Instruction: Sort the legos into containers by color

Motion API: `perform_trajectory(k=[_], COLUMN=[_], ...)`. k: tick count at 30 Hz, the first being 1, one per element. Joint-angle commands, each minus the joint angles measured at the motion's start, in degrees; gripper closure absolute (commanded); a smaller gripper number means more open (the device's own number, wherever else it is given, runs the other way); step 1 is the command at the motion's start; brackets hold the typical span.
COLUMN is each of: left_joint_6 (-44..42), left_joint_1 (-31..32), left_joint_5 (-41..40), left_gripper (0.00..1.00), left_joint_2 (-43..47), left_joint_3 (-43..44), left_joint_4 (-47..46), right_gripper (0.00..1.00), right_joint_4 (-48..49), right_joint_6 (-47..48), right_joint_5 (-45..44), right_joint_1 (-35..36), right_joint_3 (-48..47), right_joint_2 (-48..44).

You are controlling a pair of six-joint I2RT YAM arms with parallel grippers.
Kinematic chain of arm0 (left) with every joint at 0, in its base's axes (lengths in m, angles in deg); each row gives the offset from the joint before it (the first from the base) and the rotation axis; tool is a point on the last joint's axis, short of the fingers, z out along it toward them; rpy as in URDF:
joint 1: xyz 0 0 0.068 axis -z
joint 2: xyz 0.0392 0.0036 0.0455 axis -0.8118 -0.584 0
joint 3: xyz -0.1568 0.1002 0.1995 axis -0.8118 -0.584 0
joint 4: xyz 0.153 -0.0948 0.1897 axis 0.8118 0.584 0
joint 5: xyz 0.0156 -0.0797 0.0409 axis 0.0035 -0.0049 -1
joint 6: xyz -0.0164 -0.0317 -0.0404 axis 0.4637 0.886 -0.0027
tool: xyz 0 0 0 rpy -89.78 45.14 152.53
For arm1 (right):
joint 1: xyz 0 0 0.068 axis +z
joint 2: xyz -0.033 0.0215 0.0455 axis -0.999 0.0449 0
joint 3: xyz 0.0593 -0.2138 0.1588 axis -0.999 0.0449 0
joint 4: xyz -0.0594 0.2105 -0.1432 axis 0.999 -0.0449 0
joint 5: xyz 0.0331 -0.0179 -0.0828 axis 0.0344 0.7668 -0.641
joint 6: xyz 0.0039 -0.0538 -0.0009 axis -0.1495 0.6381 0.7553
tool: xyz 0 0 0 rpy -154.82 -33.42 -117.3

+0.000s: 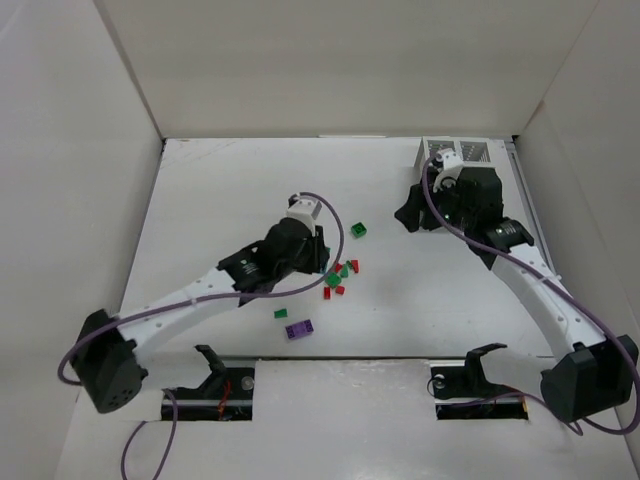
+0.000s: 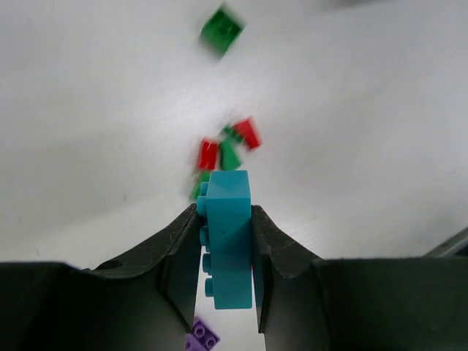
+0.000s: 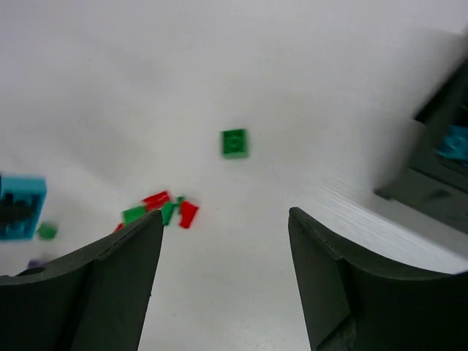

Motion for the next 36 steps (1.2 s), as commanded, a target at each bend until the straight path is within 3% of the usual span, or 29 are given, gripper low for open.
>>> perform_trajectory(k=[1,4,8,13,14,19,27,36], left_joint_6=[-13.4,-17.6,-19.8,-8.8,-5.9,-0.5,2.8,2.2], left_joint_1=[-2.5,-5.6,-6.1,-6.1,-6.1,-6.7,-6.7,-6.7], left_joint_5=[8.1,16.4,18.7,15.1,16.2,21.1,26.5,28.7], left_gripper=[1.00,1.00,1.00,1.00,1.00,1.00,1.00,1.00], left_joint_2=[8.7,11.4,12.2,8.6,8.6,10.0,9.3,7.6], left_joint_3=[1.8,3.1,5.5,9.2,7.1,0.8,-0.9,-0.9], left_joint_4=[-11.3,-15.3,-19.6,-24.7,-30.8,-47.7,-58.5,-59.5], right_gripper=[0.26,0.24,0.24,0.20,0.19,0.18,0.18,0.19], right_joint_4=[8.3,11.0,11.7,21.2,27.2,36.3,41.2,45.1], right_joint_6=[6.4,8.0,10.7,5.1,3.2,-3.5,-9.0,-11.9], right_joint_5=[24.4,34.7,43.2,40.6,39.9,38.7,41.9,46.6], right_joint_1=[0.6,1.1,2.7,7.7,8.3,10.8,10.8,11.3], right_joint_3=[1.1,2.2,0.9,1.7,2.6,2.0,-2.3,-3.7], right_joint_2=[-2.8,-4.1,-4.1,-4.7,-4.7,-1.3,6.1,6.2])
